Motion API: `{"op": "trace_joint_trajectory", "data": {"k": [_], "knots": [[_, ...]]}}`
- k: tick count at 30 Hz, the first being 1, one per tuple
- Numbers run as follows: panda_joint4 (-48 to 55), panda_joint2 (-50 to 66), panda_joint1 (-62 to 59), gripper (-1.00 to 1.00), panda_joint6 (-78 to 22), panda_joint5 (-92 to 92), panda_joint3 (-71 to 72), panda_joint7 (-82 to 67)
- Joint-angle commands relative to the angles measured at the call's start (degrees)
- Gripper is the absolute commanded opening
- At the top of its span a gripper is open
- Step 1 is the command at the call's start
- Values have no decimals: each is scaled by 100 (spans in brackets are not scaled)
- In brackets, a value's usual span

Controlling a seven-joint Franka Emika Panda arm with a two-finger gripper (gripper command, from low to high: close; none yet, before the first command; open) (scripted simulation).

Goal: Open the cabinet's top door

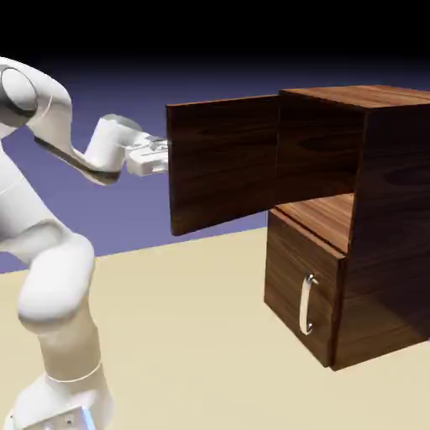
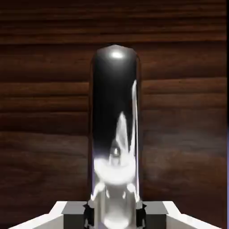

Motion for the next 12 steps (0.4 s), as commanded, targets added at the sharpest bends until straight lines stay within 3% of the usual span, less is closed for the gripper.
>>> {"op": "trace_joint_trajectory", "data": {"k": [1,12], "knots": [[101,33,-210,-100,-94,47,223,11],[1278,-62,-2494,-100,-924,520,2337,6]]}}
